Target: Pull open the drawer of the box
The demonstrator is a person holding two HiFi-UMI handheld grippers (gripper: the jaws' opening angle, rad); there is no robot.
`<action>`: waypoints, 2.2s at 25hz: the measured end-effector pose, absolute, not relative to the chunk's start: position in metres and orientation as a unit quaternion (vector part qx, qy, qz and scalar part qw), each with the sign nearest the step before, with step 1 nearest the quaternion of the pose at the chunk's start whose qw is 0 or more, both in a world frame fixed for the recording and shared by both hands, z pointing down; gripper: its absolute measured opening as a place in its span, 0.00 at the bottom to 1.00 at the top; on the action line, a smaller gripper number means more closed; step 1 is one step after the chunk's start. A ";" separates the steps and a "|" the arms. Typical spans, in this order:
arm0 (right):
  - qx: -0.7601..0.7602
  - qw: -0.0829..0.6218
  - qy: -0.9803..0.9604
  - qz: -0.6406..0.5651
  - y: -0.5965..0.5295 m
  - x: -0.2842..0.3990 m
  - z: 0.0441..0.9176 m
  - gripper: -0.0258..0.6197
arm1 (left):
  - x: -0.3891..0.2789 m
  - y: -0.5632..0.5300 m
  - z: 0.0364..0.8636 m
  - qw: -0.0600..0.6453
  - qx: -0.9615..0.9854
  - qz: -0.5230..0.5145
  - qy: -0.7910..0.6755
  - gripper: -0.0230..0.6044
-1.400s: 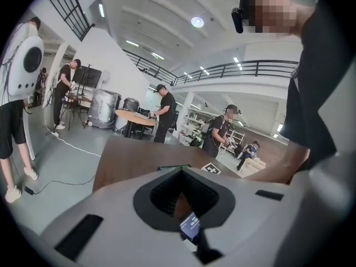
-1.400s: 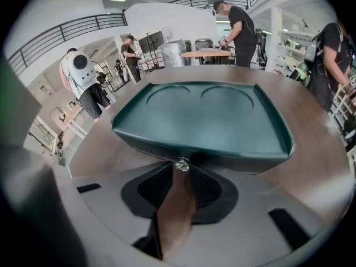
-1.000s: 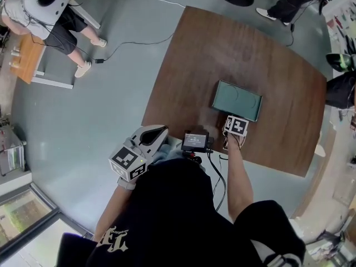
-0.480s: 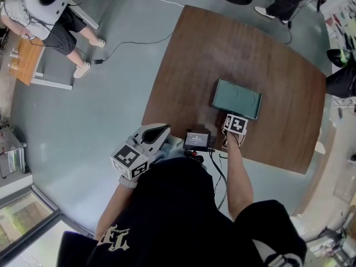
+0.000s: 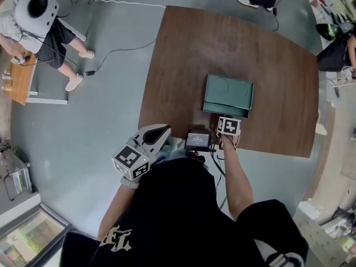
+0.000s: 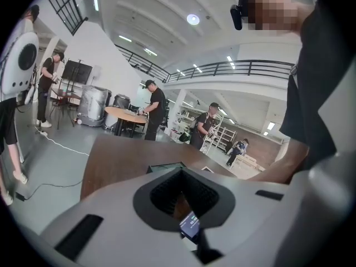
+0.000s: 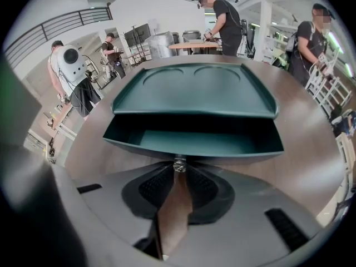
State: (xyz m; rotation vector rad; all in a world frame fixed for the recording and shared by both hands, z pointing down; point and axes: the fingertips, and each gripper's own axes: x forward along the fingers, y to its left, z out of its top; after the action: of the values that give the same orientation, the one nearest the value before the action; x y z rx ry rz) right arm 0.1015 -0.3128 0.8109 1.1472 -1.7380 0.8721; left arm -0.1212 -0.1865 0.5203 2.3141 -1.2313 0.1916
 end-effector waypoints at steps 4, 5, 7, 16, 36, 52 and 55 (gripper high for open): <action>0.460 0.422 -0.696 0.355 -0.301 0.100 0.813 0.12 | -0.114 -0.194 0.521 0.252 0.865 0.074 -0.427 0.05; 0.459 0.421 -0.696 0.356 -0.299 0.099 0.813 0.12 | -0.113 -0.195 0.521 0.252 0.868 0.076 -0.421 0.05; 0.460 0.420 -0.696 0.358 -0.293 0.099 0.813 0.12 | -0.111 -0.196 0.521 0.252 0.873 0.079 -0.410 0.05; 0.466 0.413 -0.688 0.373 -0.271 0.108 0.816 0.12 | -0.097 -0.195 0.525 0.255 0.888 0.087 -0.371 0.05; 0.484 0.395 -0.679 0.386 -0.236 0.113 0.818 0.12 | -0.100 -0.187 0.528 0.259 0.904 0.098 -0.327 0.05; 0.481 0.378 -0.670 0.419 -0.233 0.118 0.820 0.15 | -0.108 -0.175 0.525 0.252 0.908 0.090 -0.323 0.05; 0.488 0.379 -0.671 0.408 -0.230 0.123 0.812 0.15 | -0.110 -0.173 0.523 0.248 0.909 0.086 -0.324 0.05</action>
State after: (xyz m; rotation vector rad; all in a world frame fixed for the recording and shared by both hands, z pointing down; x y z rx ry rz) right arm 0.1232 -0.2295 0.8118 1.2478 -1.7152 1.0430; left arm -0.1102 -0.1729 0.5231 2.4771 -0.8828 0.2340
